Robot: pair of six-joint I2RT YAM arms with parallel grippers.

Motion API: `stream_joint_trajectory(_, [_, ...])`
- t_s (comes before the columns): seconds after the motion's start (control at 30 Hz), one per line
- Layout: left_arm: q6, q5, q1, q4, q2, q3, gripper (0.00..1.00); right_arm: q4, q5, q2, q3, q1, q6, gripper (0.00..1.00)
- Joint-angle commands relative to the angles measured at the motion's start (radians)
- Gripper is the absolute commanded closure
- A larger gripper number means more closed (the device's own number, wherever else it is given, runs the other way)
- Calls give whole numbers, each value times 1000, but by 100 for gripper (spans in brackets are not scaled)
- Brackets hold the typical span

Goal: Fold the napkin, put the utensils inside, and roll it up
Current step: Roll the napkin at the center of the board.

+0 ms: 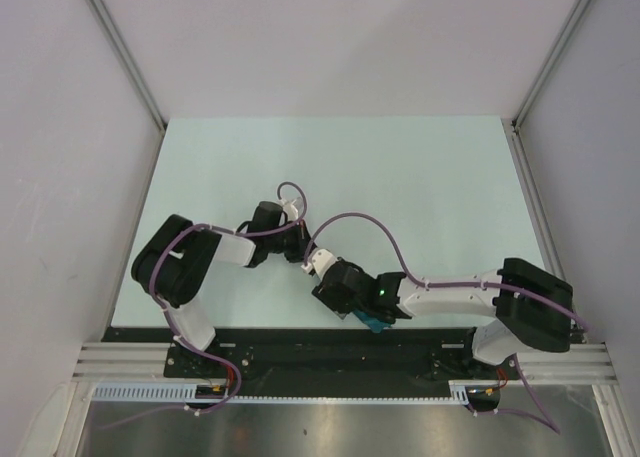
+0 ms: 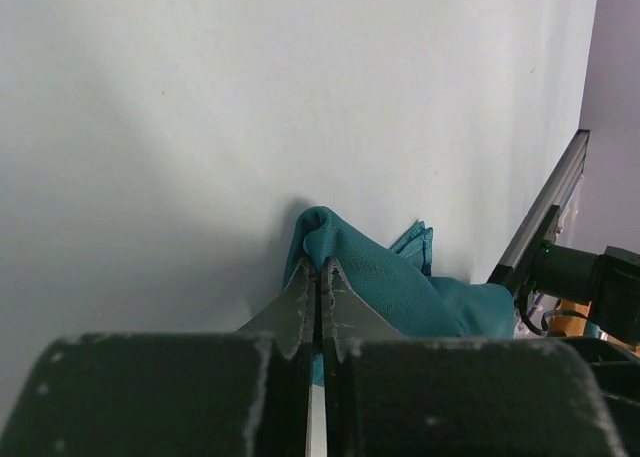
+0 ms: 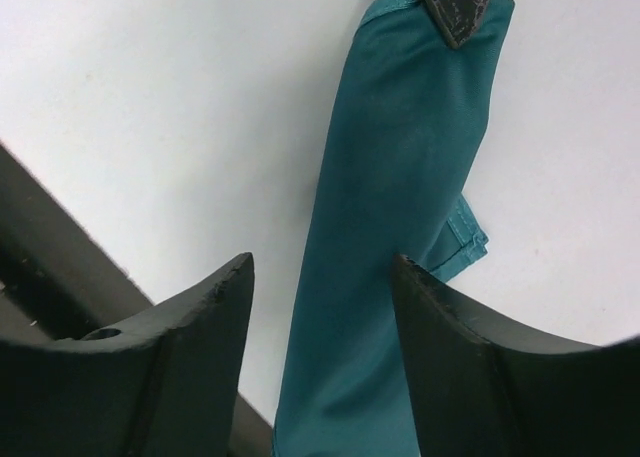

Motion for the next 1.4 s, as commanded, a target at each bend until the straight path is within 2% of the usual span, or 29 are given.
stream_joint_trajectory(0.0, [36, -32, -5, -23, 8, 33, 100, 77, 39, 51, -6, -4, -43, 43])
stream_joint_trajectory(0.47, [36, -29, -5, -30, -22, 49, 100, 48, -53, 185, -31, -115, 23, 45])
stream_joint_trajectory(0.57, [42, -32, -4, -44, -44, 64, 100, 23, -81, 205, -29, -135, 66, 50])
stream_joint_trajectory(0.63, [47, -37, -1, -58, -53, 81, 90, 5, -122, 217, -27, -158, 92, 54])
stream_joint_trajectory(0.7, [47, -41, 11, -66, -74, 93, 73, -7, -168, 217, -31, -188, 104, 62])
stream_joint_trajectory(0.77, [50, -49, 30, -75, -108, 96, 60, -3, -257, 208, -41, -205, 120, 68])
stream_joint_trajectory(0.87, [62, -64, 79, -96, -150, 87, 45, 29, -413, 168, -73, -257, 146, 73])
stream_joint_trajectory(1.03, [104, -78, 127, -122, -225, 53, 37, 192, -691, 99, -159, -397, 198, 76])
stream_joint_trajectory(1.13, [87, -42, 121, -69, -226, 18, 35, 266, -797, 93, -182, -452, 224, 76])
stream_joint_trajectory(1.37, [26, -12, 58, 81, -150, -31, 34, 307, -928, 134, -190, -569, 221, 78])
